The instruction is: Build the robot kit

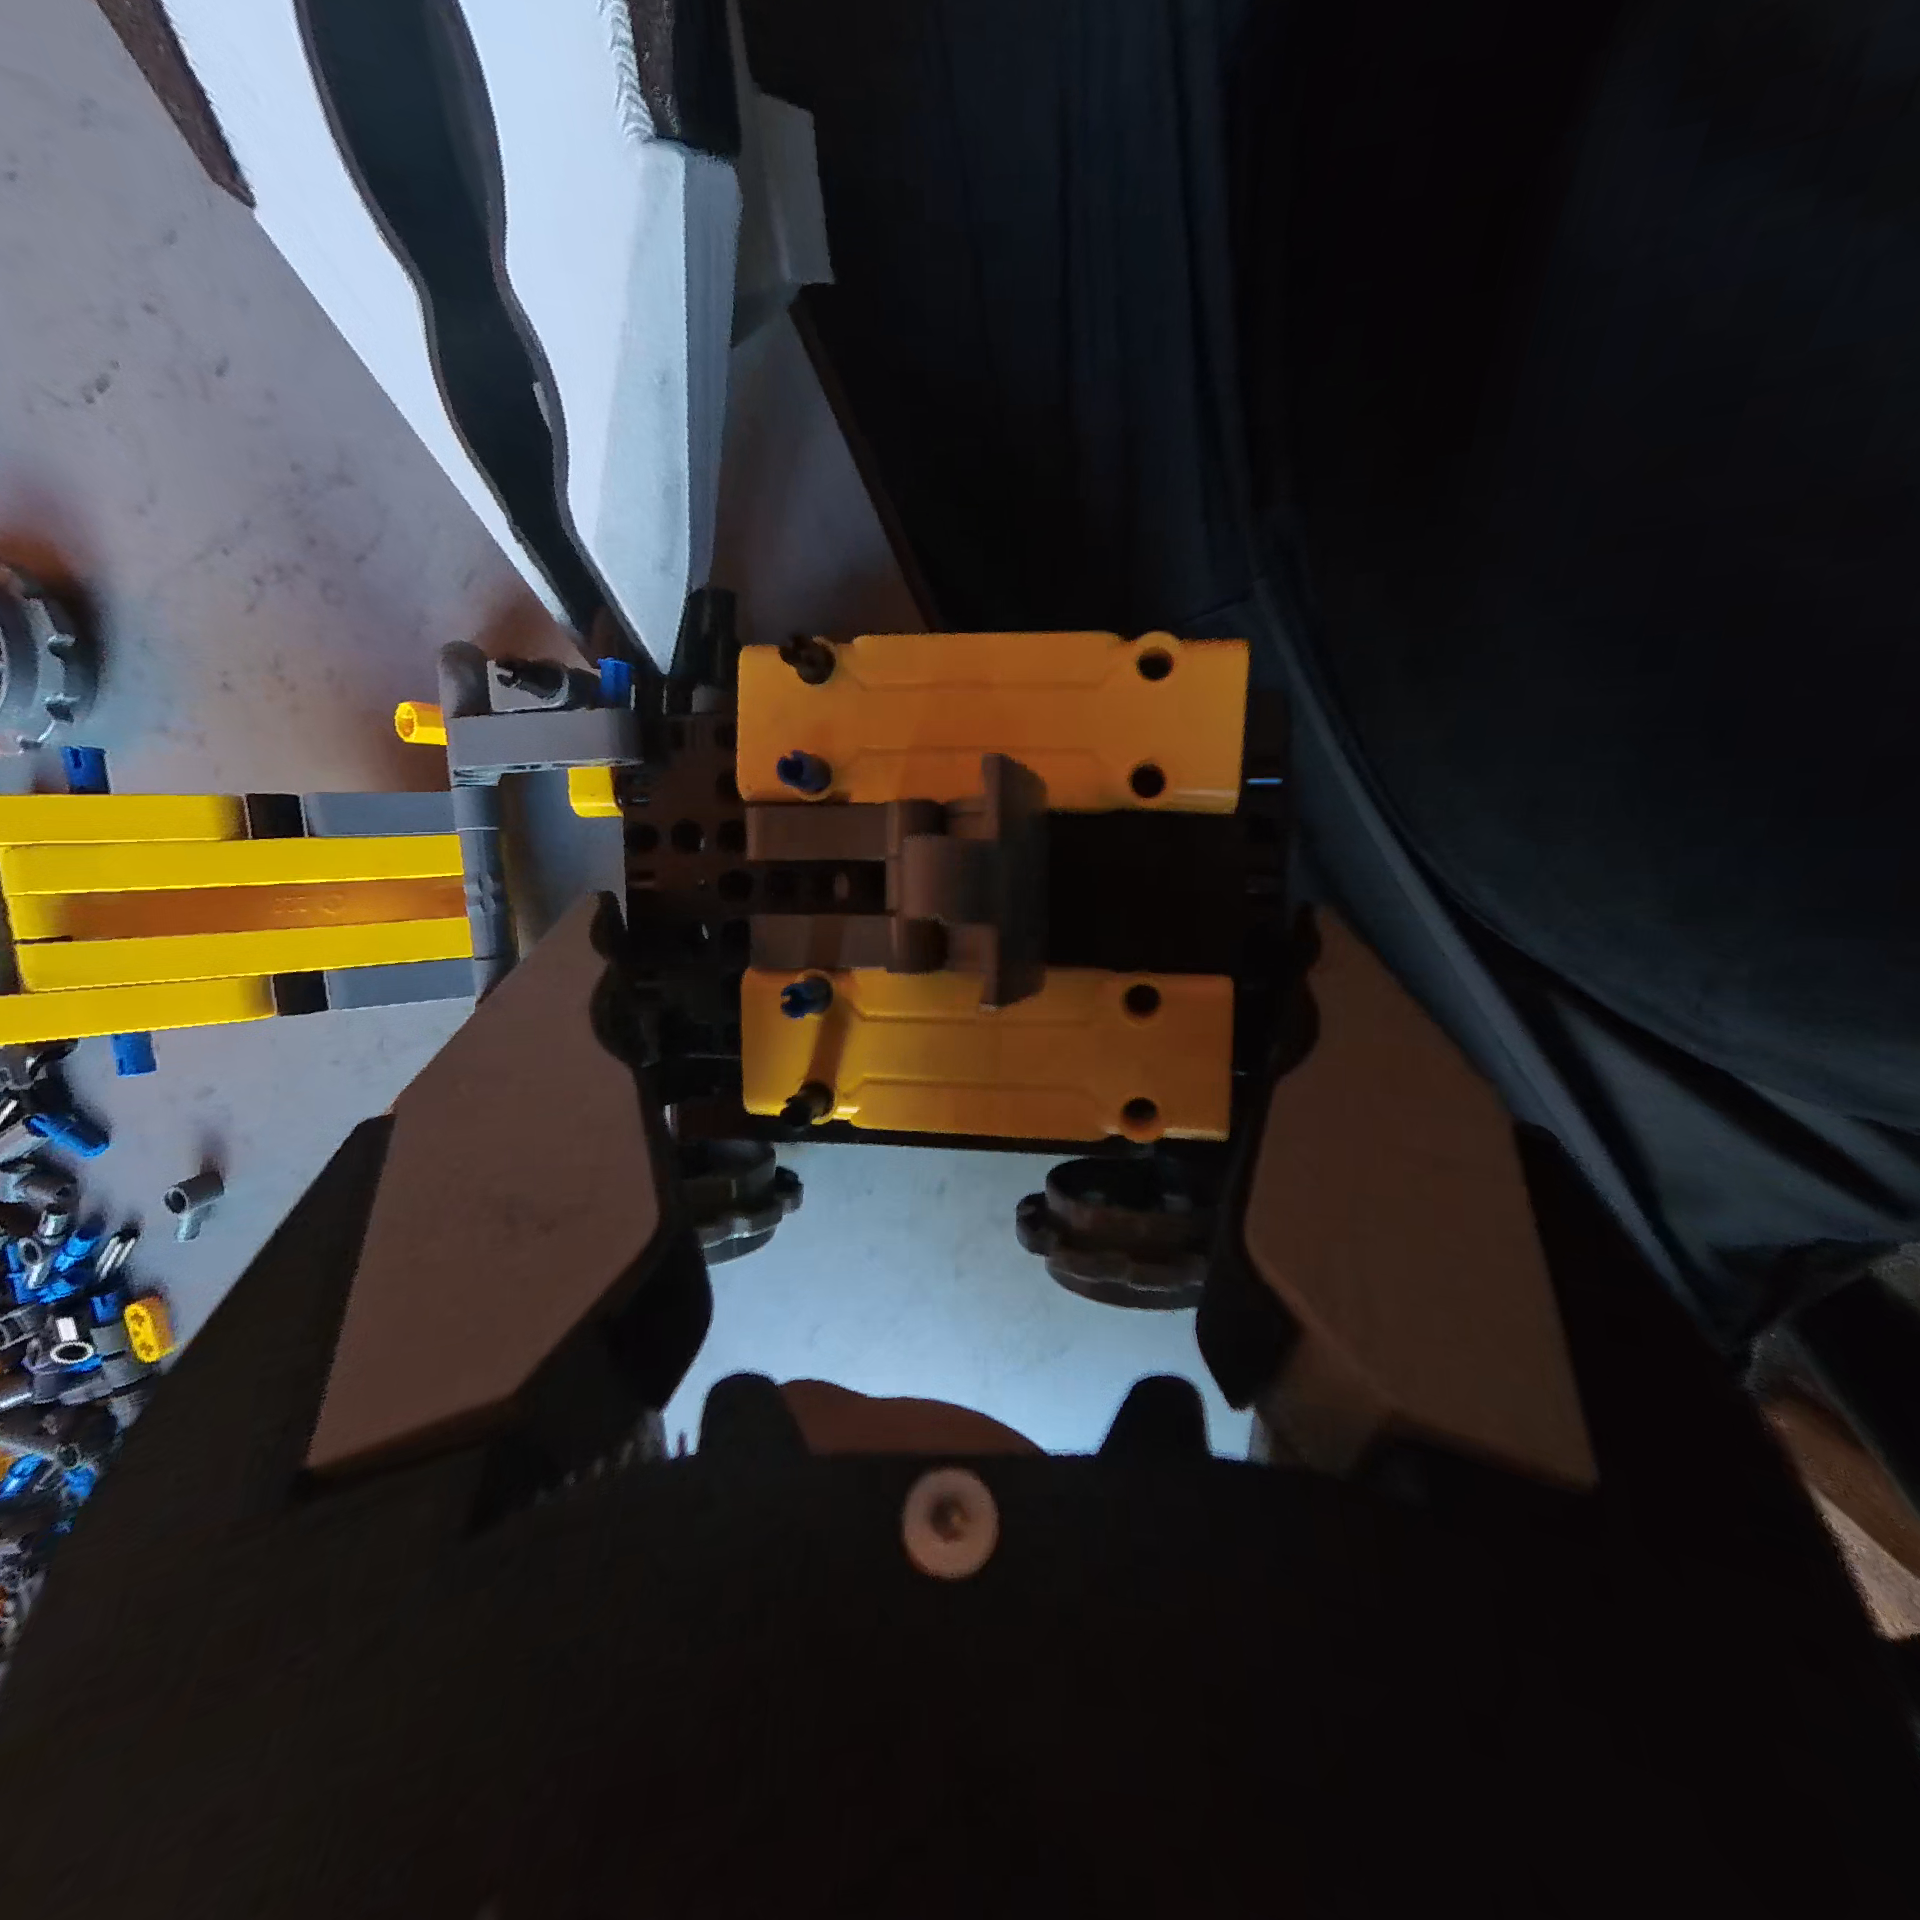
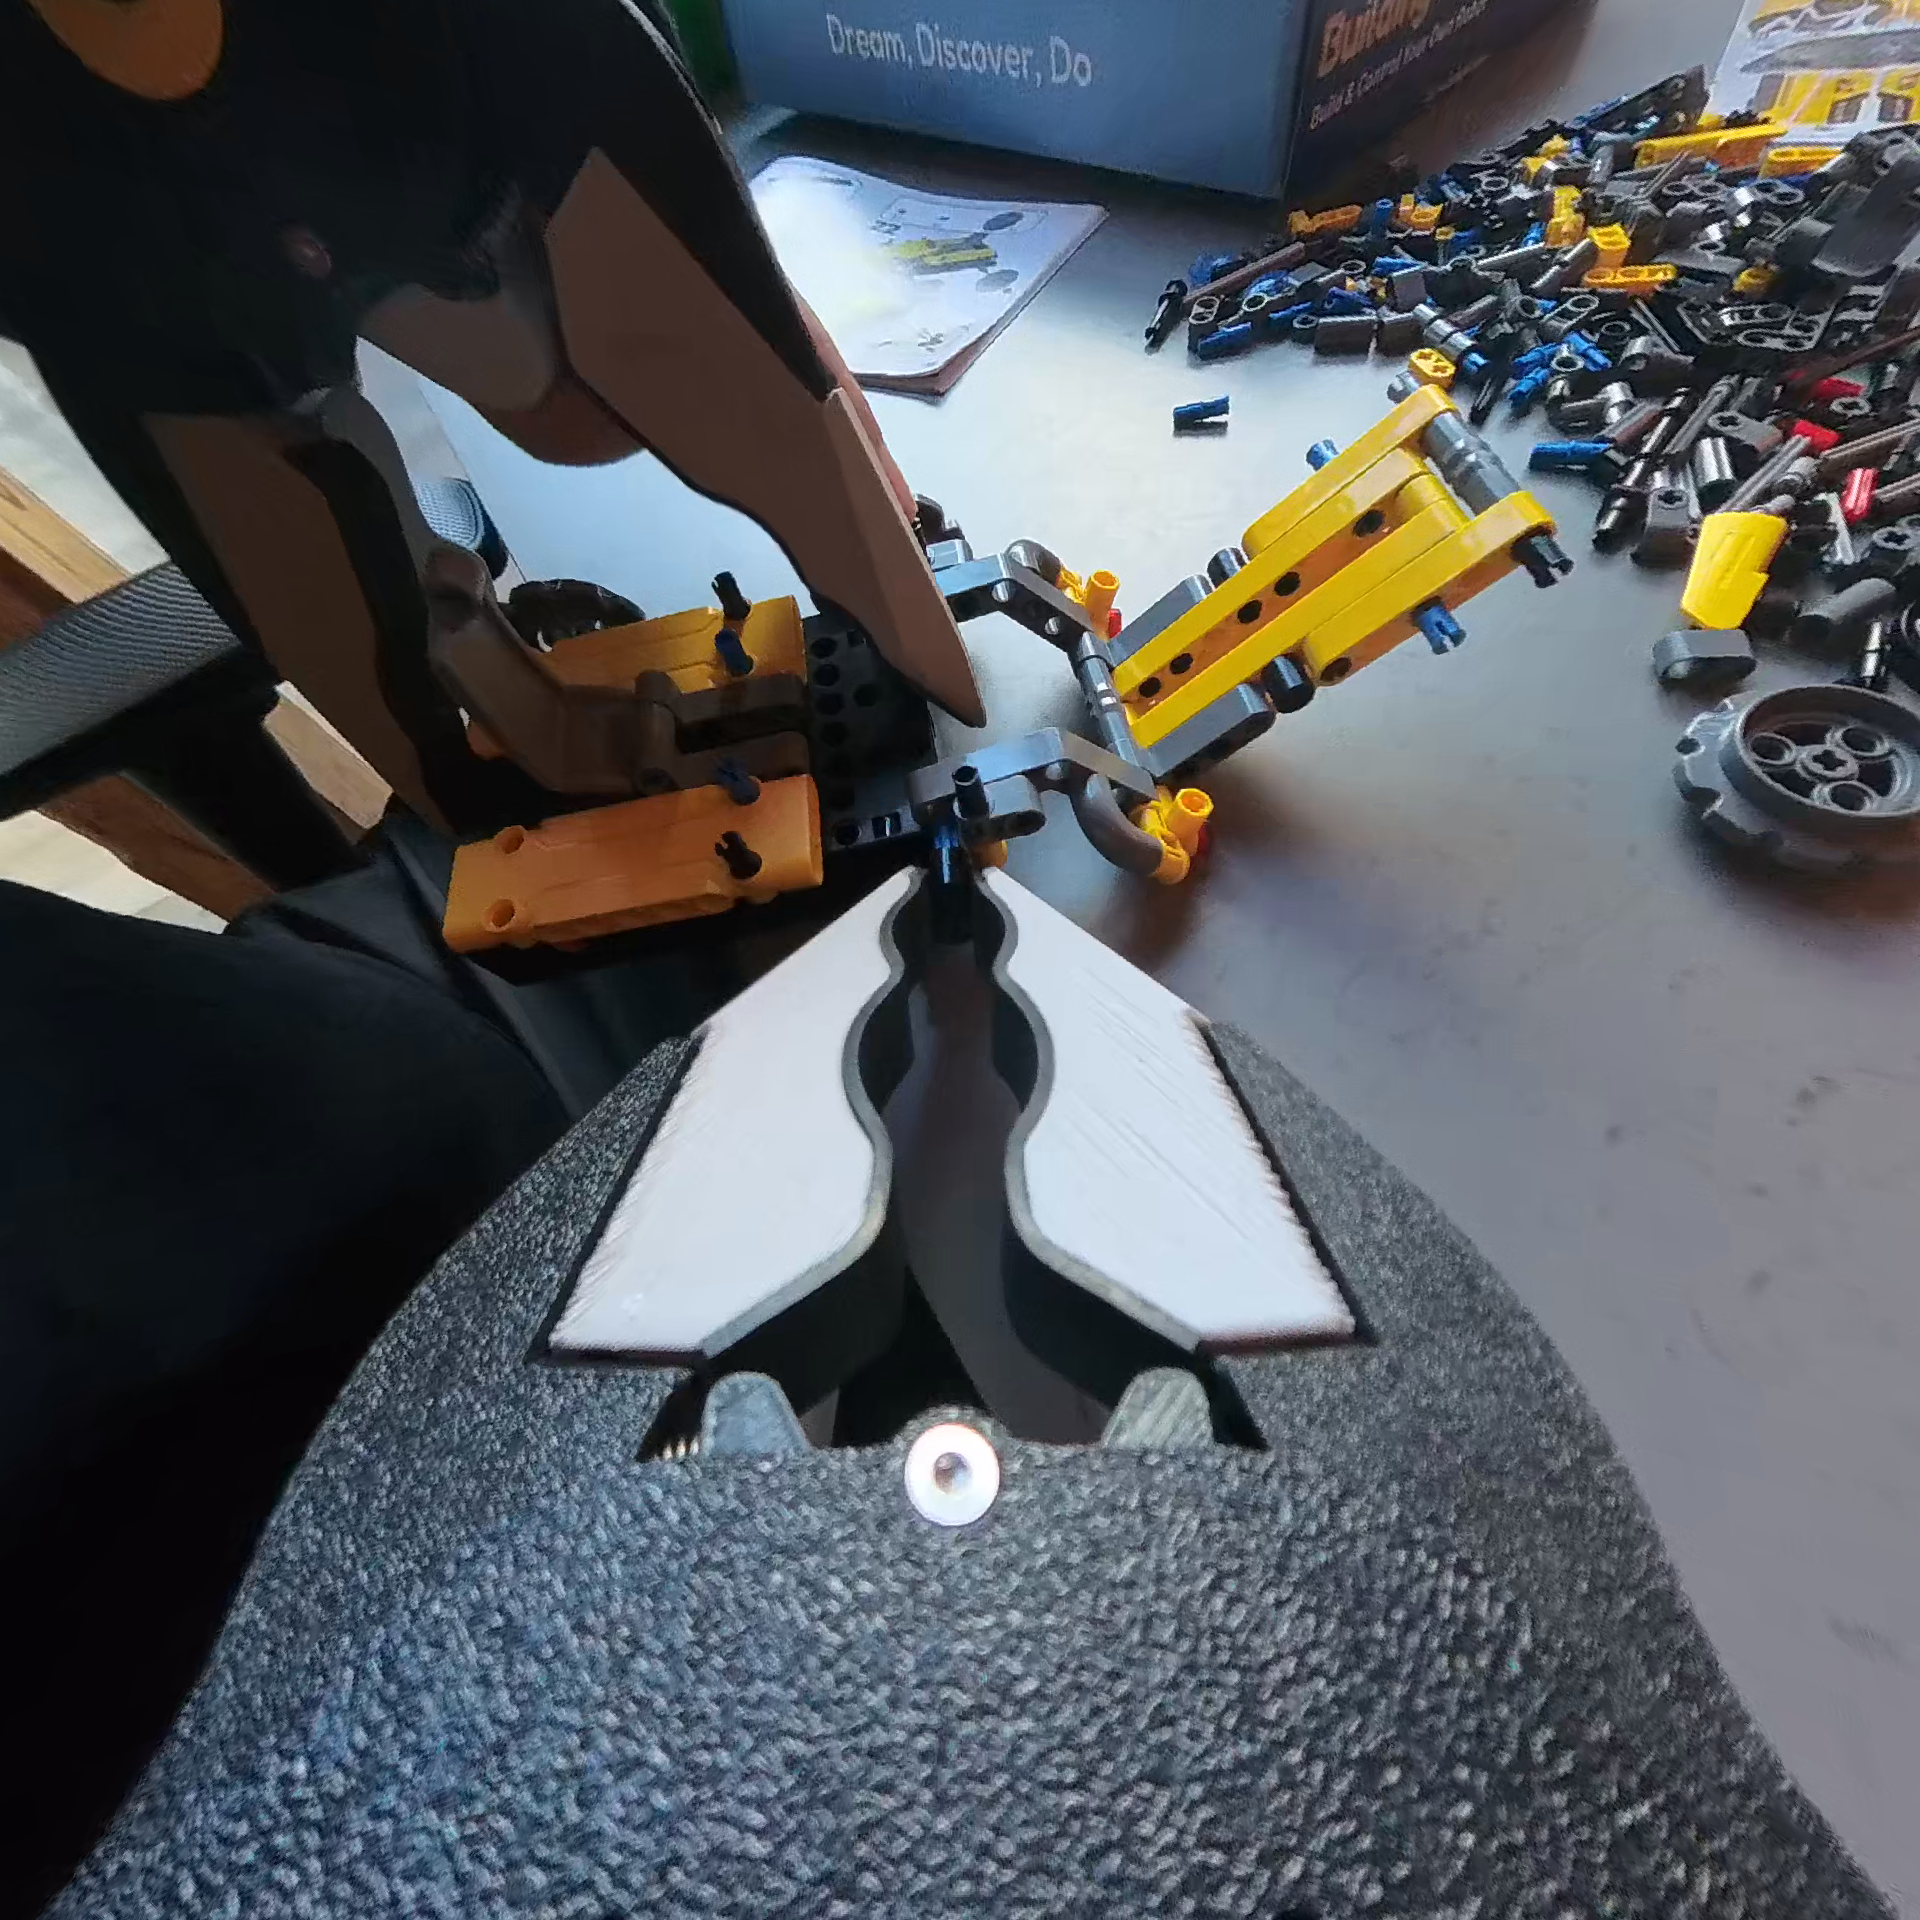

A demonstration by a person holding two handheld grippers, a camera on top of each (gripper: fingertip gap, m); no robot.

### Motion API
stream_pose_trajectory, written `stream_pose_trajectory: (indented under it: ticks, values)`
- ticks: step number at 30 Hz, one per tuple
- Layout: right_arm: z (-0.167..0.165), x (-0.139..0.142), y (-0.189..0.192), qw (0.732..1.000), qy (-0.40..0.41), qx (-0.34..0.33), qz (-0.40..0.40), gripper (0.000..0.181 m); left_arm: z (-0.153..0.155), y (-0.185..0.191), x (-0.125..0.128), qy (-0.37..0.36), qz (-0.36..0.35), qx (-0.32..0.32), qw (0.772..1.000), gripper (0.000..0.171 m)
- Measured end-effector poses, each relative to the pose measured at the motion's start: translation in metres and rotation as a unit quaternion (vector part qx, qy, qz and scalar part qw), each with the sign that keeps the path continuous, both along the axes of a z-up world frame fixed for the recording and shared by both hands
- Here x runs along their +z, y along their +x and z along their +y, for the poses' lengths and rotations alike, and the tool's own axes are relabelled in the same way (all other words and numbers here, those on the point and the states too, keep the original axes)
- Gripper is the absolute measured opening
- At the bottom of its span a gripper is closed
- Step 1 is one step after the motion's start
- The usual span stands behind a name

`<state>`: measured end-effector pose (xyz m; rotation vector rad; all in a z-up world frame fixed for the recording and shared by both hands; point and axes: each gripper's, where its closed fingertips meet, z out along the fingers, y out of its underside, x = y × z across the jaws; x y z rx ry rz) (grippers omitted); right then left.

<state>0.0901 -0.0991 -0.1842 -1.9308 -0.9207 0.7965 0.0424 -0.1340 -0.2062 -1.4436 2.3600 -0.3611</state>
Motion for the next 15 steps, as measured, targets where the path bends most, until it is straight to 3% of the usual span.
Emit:
stream_pose_trajectory:
  ticks: [1, 15]
  values:
    - [0.0, 0.0, -0.0001, 1.0, -0.001, 0.0, 0.001, 0.008, -0.0003, 0.0002, 0.0001, -0.001, -0.002, 0.002, 1.0, 0.12]
    - [-0.0013, 0.0009, -0.0016, 1.0, -0.023, 0.004, 0.017, 0.008, -0.0005, 0.0005, 0.0005, -0.006, -0.013, 0.002, 1.0, 0.12]
